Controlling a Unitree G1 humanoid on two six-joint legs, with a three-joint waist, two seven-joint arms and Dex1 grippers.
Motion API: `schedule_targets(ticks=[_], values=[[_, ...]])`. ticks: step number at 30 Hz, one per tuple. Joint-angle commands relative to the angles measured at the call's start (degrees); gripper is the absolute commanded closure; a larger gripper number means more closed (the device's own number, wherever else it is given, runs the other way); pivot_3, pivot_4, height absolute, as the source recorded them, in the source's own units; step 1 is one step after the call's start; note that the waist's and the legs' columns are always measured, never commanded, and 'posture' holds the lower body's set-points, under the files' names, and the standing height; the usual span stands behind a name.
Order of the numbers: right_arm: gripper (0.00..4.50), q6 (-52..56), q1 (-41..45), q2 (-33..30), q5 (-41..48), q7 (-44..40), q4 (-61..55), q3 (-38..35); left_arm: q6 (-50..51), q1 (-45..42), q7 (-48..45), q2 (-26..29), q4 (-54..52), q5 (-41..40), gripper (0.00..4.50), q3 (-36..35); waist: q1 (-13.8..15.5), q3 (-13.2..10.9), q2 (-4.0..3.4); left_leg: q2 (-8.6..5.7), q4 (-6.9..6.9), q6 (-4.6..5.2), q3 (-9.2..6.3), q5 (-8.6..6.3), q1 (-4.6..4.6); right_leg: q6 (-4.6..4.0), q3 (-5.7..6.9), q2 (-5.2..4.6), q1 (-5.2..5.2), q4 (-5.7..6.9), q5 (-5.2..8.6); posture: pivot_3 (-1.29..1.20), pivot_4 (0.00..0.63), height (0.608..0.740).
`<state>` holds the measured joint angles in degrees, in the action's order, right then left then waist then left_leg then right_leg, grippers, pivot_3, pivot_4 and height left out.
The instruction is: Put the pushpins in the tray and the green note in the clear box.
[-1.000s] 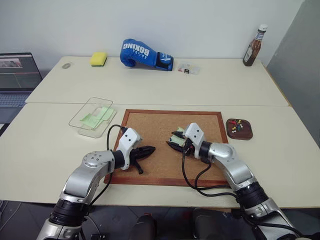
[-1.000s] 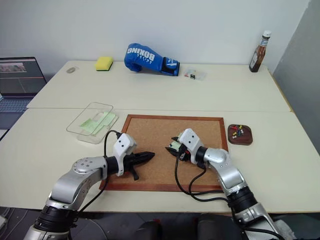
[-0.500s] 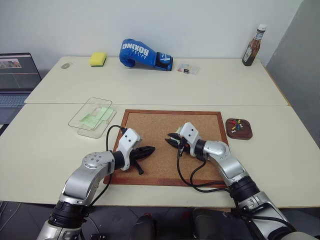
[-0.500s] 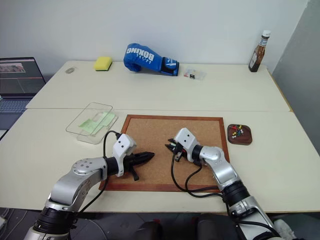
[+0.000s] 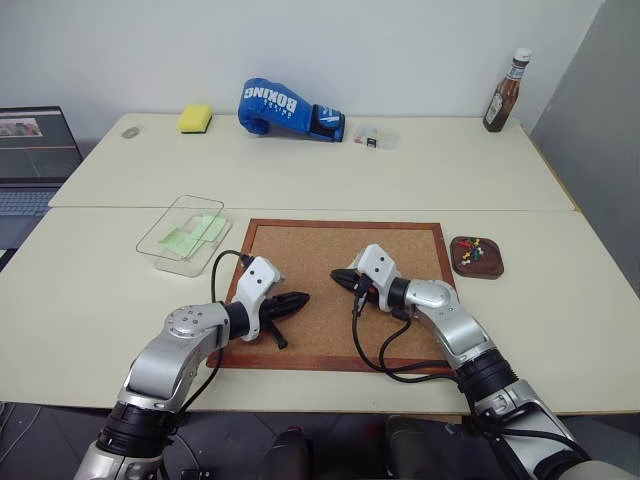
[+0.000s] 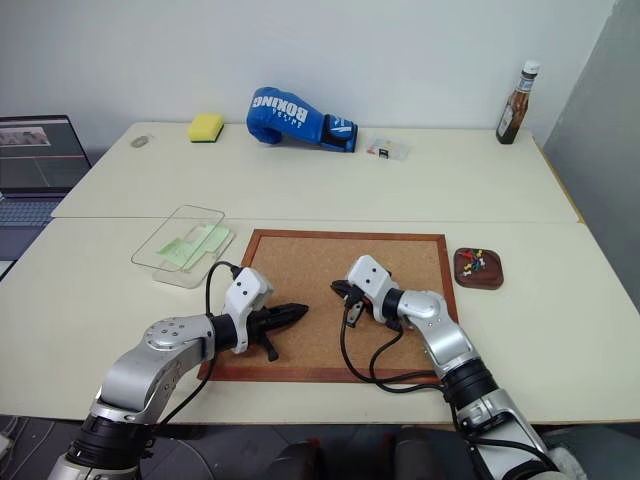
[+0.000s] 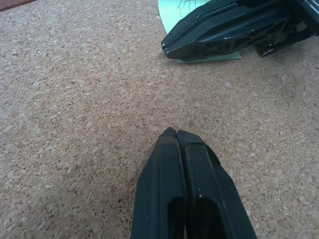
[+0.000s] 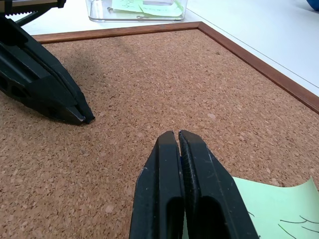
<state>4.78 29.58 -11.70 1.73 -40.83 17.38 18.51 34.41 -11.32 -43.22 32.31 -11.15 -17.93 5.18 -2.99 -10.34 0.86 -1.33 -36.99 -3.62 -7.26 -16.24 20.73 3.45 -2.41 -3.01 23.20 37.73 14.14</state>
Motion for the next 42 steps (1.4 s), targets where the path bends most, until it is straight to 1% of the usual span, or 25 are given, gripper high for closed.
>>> schedule_targets(ticks=[1, 7, 18, 20, 21, 24, 29, 36, 37, 38, 42], values=[[4.46, -0.8, 1.5, -2.5, -1.0, -0.6, -6.4, -1.4, 0.7, 1.2, 0.1, 0.5, 0.3, 0.2, 4.5, -0.2, 0.0, 0.0, 0.0, 0.0, 0.0, 0.0, -0.01, 0.0, 0.0, 0.0, 0.0, 0.0, 0.0, 0.0, 0.0, 0.0, 0.15, 0.74], [4.46, 2.1, 2.8, -3.7, -0.6, -0.7, -12.3, -2.0, 0.7, 1.0, 0.3, 0.3, 0.3, 0.2, 4.5, 0.0, 0.1, 0.0, -0.01, -0.02, 0.03, -0.01, -0.01, 0.0, 0.09, -0.01, 0.0, -0.02, 0.08, -0.03, 0.0, 0.0, 0.15, 0.74], [4.46, 3.3, 5.4, -6.3, 0.1, -0.6, -12.6, -5.3, 0.7, -0.6, 0.2, -0.5, 0.7, -0.6, 4.5, -0.4, 0.1, 0.0, 0.0, -0.02, 0.02, -0.01, 0.0, 0.0, 0.06, -0.01, 0.0, -0.02, 0.05, -0.04, 0.0, 0.0, 0.15, 0.74], [4.5, 3.7, 6.0, -6.6, 0.3, -0.4, -12.8, -6.3, 2.0, -1.7, 0.2, -1.7, -0.1, -3.2, 4.11, -1.9, 0.1, 0.0, 0.0, -0.01, 0.02, 0.0, -0.02, 0.0, 0.05, -0.01, 0.01, -0.01, 0.05, -0.03, 0.0, 0.0, 0.15, 0.74], [4.5, 3.7, 6.3, -6.9, 0.4, -0.4, -12.8, -6.6, 3.5, -2.3, -0.1, -2.5, -0.8, -5.3, 4.02, -2.9, 0.1, 0.0, 0.0, -0.02, 0.02, 0.0, -0.02, 0.0, 0.06, -0.01, 0.02, -0.02, 0.05, -0.03, 0.0, 0.0, 0.15, 0.74], [4.5, 3.5, 7.0, -7.4, 0.3, -0.3, -12.1, -7.1, 7.2, -3.7, -0.6, -4.1, -2.7, -10.1, 3.51, -4.8, 0.1, -0.1, 0.06, -0.02, -0.01, 0.0, -0.03, 0.0, 0.08, 0.0, 0.02, -0.01, 0.05, -0.03, 0.0, 0.0, 0.15, 0.74], [4.5, 4.4, 8.4, -7.6, 1.0, -0.2, -12.3, -8.2, 11.3, -7.6, 1.4, -7.3, -3.5, -16.7, 2.69, -8.7, 0.1, -0.1, 0.08, -0.02, 0.02, -0.01, -0.04, 0.0, 0.11, -0.01, 0.03, -0.02, 0.06, -0.06, -0.01, 0.0, 0.15, 0.74], [4.5, 8.1, 8.1, -7.4, 3.1, 0.2, -17.0, -9.4, 11.9, -9.5, 2.0, -9.1, -1.8, -19.4, 1.38, -9.6, 0.1, -0.1, 0.08, -0.02, 0.03, -0.03, -0.01, 0.0, 0.12, -0.02, 0.01, -0.03, 0.07, -0.09, -0.01, 0.0, 0.15, 0.74], [4.5, 8.6, 8.1, -7.4, 3.4, 0.3, -17.6, -9.5, 12.0, -9.7, 2.2, -9.4, -1.6, -19.9, 1.3, -9.9, 0.1, -0.1, 0.08, -0.02, 0.03, -0.03, -0.01, 0.0, 0.13, -0.02, 0.01, -0.03, 0.07, -0.09, -0.01, 0.0, 0.15, 0.74], [4.5, 9.6, 8.0, -7.4, 3.8, 0.4, -18.6, -9.7, 11.9, -10.2, 2.7, -9.9, -1.0, -20.1, 1.04, -10.3, 0.1, -0.1, 0.08, -0.02, 0.03, -0.03, -0.02, 0.0, 0.13, -0.02, 0.02, -0.03, 0.08, -0.1, -0.01, 0.0, 0.15, 0.74], [4.5, 14.1, 7.6, -7.2, 6.2, 0.8, -23.1, -10.9, 10.0, -11.8, 2.8, -10.5, 2.1, -19.2, 0.39, -10.1, 0.2, -0.1, 0.09, -0.04, 0.03, -0.03, -0.04, 0.01, 0.14, -0.02, 0.03, -0.03, 0.08, -0.1, -0.01, 0.0, 0.15, 0.74]])
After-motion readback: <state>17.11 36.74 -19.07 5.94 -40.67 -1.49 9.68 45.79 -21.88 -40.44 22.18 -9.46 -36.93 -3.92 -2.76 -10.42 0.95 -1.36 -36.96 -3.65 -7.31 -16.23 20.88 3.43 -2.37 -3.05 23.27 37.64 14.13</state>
